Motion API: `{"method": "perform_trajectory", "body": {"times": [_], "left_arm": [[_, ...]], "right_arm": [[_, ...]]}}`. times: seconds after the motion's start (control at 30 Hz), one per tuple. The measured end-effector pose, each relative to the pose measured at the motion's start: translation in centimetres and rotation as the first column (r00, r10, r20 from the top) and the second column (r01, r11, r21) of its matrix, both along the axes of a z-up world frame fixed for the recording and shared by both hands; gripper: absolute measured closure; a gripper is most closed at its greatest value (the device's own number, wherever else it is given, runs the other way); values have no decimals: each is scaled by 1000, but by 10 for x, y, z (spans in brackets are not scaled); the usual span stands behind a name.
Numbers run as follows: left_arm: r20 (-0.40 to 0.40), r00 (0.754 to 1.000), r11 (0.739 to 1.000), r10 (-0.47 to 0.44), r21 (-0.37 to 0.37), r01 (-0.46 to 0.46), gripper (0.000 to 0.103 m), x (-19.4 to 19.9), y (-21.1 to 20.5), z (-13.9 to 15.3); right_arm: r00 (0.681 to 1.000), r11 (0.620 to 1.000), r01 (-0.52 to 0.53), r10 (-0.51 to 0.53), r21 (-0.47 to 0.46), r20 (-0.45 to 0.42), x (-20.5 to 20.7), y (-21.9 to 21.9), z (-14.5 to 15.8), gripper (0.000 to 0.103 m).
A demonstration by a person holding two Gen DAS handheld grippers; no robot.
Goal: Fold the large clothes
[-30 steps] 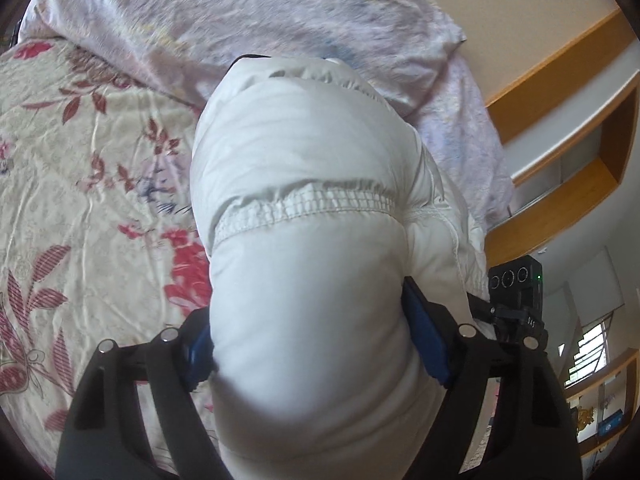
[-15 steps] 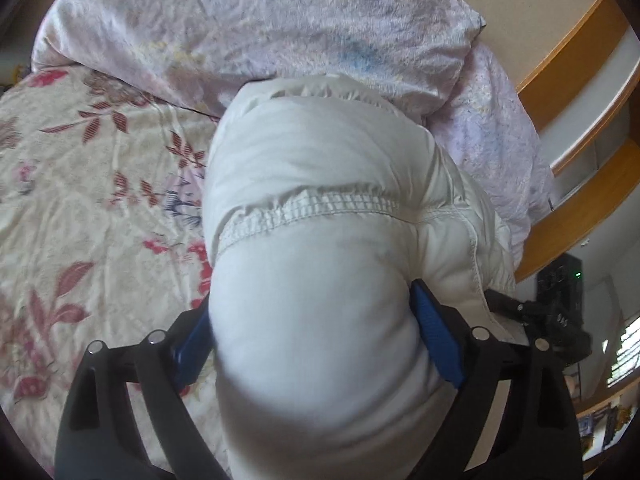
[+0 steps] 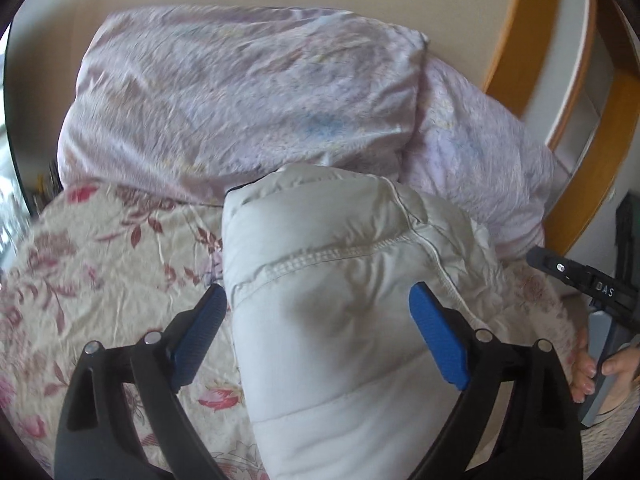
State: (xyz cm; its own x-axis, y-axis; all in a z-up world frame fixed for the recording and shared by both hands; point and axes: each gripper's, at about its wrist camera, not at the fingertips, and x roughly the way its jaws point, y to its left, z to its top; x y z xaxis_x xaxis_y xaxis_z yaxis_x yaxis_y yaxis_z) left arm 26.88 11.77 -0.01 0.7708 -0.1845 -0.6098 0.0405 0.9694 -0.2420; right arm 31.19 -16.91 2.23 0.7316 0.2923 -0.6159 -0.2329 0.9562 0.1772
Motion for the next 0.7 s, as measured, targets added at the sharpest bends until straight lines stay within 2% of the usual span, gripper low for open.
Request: {"method": "perform_trajectory", "body": {"times": [0.07, 0.2, 0.27, 0.37, 0.47, 0.7], "left_arm": [[-3, 1000, 999, -6, 40, 6, 11, 4, -8, -1], [6, 1000, 993, -4, 115, 3, 11, 14, -18, -3], [18, 1000, 989, -8, 151, 5, 11, 18, -22, -4], [19, 1000, 980, -12, 200, 8, 11, 26, -29, -8], [1, 1000, 974, -9, 226, 9, 11, 37, -34, -19], [-2, 1000, 982, -18, 190, 18, 6, 49, -36, -36]], "right_arm": [[1000, 998, -1, 2, -63, 25, 14, 17, 1, 40], [997, 994, -17, 24, -106, 69, 22, 40, -11, 53], [996, 988, -39, 51, -149, 77, 26, 48, -15, 70], [995, 974, -39, 58, -223, 81, 36, 56, -25, 80], [996, 975, -24, 43, -223, 82, 44, 52, -34, 85], [999, 977, 9, 1, -212, 48, 63, 38, -66, 86]]}}
